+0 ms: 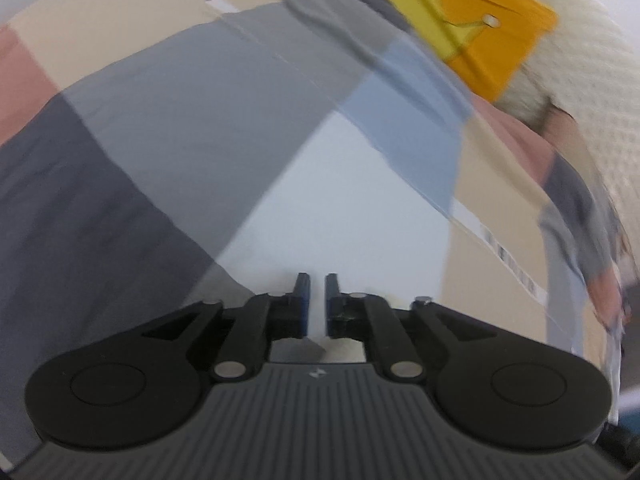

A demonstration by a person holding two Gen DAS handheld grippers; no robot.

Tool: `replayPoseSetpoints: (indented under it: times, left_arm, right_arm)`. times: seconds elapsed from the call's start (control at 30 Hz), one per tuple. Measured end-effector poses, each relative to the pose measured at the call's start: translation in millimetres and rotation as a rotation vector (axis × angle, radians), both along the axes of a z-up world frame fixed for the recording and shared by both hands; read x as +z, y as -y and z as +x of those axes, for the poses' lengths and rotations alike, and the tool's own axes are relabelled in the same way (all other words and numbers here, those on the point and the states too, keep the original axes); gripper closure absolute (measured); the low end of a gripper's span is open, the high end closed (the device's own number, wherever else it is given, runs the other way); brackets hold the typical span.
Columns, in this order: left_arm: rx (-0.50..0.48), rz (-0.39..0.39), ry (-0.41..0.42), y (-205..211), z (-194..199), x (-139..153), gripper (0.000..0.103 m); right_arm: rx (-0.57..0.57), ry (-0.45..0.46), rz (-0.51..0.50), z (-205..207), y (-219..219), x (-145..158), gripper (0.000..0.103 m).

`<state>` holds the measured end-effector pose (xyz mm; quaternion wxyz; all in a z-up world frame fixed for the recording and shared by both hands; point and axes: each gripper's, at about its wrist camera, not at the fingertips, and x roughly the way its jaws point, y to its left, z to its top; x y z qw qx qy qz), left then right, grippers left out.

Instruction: Fold large clothes

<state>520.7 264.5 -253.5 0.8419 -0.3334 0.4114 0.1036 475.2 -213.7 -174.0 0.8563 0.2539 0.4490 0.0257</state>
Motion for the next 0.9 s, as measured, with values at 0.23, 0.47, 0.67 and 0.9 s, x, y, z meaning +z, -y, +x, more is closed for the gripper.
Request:
replayPoseSetpoints:
  times: [0.23,0.47,0.67,0.9]
  left_arm:
    - [-0.116,0.034,0.083,14,-31,25,0.047]
    - [-0.227,0.086,0.118,22,-35,26,0.047]
    - [-0.280,0.097,0.039,26,-19,-1,0.049]
    - [-0.341,0.121,0.015,40,-22,-11,0.086]
  right_arm:
    - [0.096,0.079,0.053,-31,-7,31,0.043]
    - [0.150,0.149,-0.044,-44,-4,55,0.042]
    - [0.138,0.087,-0.100,-29,21,29,0.043]
    - [0.273,0.087,-0.042,-24,6,5,0.065]
